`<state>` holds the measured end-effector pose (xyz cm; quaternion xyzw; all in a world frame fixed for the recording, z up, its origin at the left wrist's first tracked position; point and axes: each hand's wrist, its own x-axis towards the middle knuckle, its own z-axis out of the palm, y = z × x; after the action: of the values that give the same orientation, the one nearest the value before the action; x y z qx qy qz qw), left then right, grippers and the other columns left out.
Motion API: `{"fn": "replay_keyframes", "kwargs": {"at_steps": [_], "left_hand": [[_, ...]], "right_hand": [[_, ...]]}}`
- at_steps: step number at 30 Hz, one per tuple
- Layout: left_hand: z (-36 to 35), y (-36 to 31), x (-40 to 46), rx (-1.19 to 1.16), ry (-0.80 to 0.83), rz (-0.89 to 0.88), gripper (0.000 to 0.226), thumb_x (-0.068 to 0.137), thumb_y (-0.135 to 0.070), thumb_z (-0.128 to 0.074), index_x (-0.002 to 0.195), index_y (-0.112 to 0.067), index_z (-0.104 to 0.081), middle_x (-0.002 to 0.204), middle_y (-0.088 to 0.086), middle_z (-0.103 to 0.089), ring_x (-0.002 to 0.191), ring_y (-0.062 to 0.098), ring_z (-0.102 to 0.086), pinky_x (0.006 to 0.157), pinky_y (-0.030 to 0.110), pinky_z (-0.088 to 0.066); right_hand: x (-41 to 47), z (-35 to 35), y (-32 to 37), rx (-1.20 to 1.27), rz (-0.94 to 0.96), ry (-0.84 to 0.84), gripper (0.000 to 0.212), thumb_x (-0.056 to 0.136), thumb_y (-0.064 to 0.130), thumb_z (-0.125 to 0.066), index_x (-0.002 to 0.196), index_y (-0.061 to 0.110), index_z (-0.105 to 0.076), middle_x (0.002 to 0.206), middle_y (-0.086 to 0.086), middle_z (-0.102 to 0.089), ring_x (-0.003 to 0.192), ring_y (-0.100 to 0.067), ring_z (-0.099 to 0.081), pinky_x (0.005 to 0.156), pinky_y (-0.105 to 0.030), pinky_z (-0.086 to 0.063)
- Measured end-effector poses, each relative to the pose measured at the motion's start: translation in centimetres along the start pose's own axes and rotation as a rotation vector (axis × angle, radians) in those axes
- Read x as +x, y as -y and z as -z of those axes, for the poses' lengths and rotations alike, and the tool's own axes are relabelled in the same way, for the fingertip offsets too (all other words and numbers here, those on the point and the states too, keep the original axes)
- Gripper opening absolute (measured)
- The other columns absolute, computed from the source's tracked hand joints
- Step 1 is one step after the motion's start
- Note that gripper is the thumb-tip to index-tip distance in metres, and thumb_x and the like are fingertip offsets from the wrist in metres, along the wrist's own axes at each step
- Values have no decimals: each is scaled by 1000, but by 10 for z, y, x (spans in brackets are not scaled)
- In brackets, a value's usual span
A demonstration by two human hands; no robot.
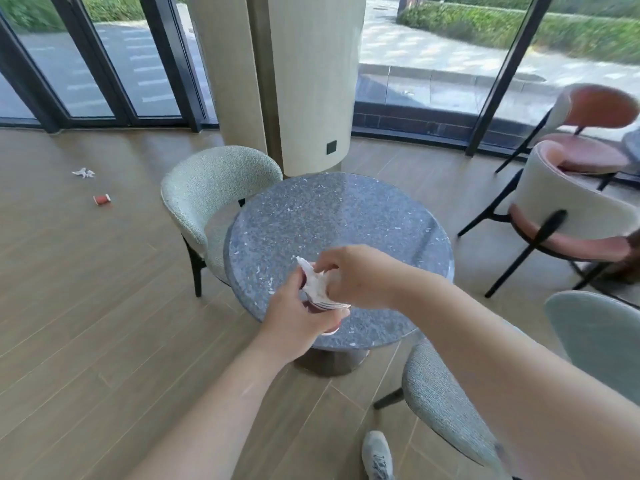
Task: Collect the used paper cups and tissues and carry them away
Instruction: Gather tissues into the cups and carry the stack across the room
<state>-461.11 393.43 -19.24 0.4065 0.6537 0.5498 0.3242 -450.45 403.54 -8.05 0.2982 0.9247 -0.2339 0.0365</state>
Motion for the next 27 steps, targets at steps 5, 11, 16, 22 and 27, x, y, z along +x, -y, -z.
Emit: {"fn": "replay_keyframes", "kwargs": {"at_steps": [5, 11, 16, 22, 27], "left_hand": [[-18, -15, -12, -69, 35, -23, 72, 53, -42, -91, 107, -69, -52, 109, -19, -74, 104, 8, -73, 96, 41, -58], [-59, -29, -25, -180, 136, -60, 84, 52, -37, -92, 116, -65, -45, 114, -14, -73, 102, 12, -74, 94, 36, -58], [-114, -43, -35, -188, 241, -91, 86, 50, -43, -91, 120, -56, -43, 105, -30, -71, 95, 0, -72, 81, 21, -56], [-206, -58, -63, -193, 433, -75, 89, 52, -40, -93, 125, -48, -44, 110, -25, -72, 102, 5, -73, 83, 24, -57], [-299, -83, -96, -194, 541, -85, 85, 53, -34, -93, 123, -41, -47, 108, -20, -73, 102, 5, -72, 82, 21, -56]], "right_hand": [[-37, 6, -14, 210, -38, -218, 31, 81, 30, -59, 111, 35, -61, 87, 17, -60, 76, -4, -58, 66, -24, -49], [-93, 9, -36, 390, -108, -527, 20, 82, 20, -61, 98, 29, -68, 87, 13, -66, 80, -6, -61, 74, -23, -50], [-157, 9, -71, 605, -214, -828, 24, 83, 9, -59, 82, 31, -69, 77, 18, -67, 68, 6, -59, 65, -9, -42], [-253, 7, -136, 823, -394, -1042, 18, 79, 16, -60, 79, 29, -71, 78, 3, -73, 79, -23, -69, 79, -42, -56], [-353, 4, -202, 964, -485, -1176, 15, 72, 21, -59, 76, 27, -73, 79, 3, -70, 74, -16, -59, 74, -44, -52]]}}
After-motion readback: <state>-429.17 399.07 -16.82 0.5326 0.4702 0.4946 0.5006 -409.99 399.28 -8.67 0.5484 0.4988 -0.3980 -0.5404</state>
